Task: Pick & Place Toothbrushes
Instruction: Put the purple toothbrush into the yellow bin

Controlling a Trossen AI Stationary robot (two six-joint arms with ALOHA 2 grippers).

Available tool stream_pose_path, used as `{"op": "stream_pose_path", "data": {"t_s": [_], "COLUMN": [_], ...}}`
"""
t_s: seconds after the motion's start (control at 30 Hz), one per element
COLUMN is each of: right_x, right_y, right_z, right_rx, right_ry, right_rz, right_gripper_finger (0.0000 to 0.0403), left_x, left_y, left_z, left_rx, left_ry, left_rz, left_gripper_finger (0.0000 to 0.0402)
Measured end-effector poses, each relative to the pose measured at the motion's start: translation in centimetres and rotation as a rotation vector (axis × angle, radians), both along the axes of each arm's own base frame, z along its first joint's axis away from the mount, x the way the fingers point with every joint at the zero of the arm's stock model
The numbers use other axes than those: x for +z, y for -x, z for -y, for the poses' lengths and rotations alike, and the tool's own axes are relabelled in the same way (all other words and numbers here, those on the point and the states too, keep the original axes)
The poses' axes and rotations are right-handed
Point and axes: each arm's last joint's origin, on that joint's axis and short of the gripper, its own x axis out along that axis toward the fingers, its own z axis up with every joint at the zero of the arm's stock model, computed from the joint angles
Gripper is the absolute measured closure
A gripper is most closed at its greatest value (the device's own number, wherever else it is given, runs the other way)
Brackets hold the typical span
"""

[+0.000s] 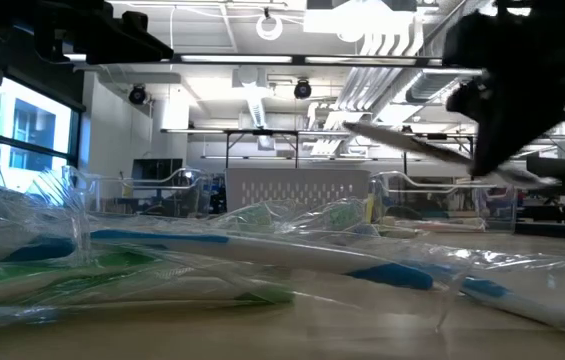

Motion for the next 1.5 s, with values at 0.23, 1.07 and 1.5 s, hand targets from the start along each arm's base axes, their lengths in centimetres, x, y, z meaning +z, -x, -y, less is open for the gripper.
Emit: {"op": "stream_pose_path", "data": {"t_s": [0.23, 1.07, 1.5], "right_x": [2.2, 4.1, 5.3], "right_y": [-1.6, -3.5, -5.0], "right_z": [0.9, 2.6, 8.8], "right_rx": [-0.039, -0.064, -0.089], "right_ry": [0.029, 0.168, 0.218], "right_rz": [0.261, 0.477, 0.571], "right_gripper_finger": [0.0395, 0.0395, 0.0395], "left_x": [0.0, 0.0, 0.0], "left_y": [0.0, 0.0, 0.0], "left_z": [0.0, 0.0, 0.0], "left_rx": [0.0, 0.0, 0.0], "left_ry": [0.0, 0.0, 0.0], "left_rz": [0.0, -0.001, -0.002], "left_gripper_finger": [0.0261, 0.0261, 0.0261]}}
